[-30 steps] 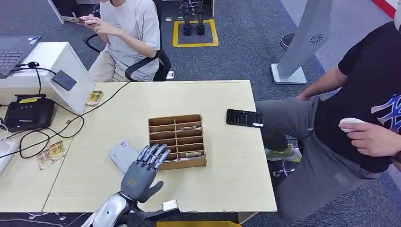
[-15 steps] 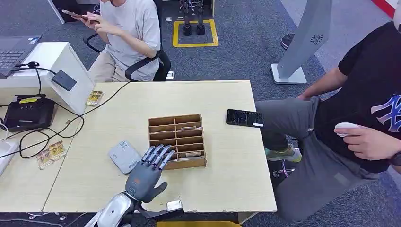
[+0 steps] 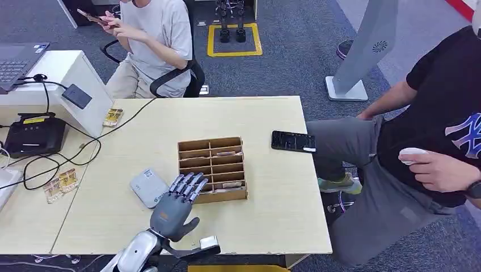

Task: Pass the card to the sensor for recognition and then transmit it.

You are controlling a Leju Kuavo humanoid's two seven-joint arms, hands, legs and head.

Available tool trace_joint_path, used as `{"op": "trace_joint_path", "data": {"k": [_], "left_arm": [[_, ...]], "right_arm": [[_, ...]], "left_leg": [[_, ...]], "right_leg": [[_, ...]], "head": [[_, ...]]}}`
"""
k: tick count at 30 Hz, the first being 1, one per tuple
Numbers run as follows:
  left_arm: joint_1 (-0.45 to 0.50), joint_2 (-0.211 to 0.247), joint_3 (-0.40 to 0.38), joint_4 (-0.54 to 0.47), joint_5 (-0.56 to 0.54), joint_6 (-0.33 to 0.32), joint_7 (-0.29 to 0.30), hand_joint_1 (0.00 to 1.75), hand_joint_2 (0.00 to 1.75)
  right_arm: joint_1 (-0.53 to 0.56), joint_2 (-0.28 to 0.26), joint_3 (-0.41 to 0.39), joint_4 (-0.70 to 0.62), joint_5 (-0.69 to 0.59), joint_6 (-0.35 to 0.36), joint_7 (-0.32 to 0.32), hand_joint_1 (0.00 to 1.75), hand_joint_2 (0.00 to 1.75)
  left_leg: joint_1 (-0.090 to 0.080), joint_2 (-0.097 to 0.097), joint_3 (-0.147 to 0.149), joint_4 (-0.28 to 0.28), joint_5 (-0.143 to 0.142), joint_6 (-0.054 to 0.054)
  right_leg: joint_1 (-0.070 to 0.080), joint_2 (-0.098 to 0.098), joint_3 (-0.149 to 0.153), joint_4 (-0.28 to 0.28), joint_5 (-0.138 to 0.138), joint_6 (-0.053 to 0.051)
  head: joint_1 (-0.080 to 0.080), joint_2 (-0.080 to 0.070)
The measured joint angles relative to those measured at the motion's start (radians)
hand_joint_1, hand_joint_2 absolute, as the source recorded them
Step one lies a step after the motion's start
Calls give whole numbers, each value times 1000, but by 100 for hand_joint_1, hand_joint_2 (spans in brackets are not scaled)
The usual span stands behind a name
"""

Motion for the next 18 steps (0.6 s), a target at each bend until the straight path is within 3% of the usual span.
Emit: {"op": "trace_joint_path", "data": {"k": [18], "left_arm": [[-8, -3, 0, 25, -24, -5, 22, 0, 175]], "right_arm": [[0, 0, 0, 0, 5, 6, 0, 0, 175]], "left_leg": [[0, 0, 0, 0, 0, 0]], "right_leg": [[0, 0, 0, 0, 0, 0]], "head": [[0, 0]]}}
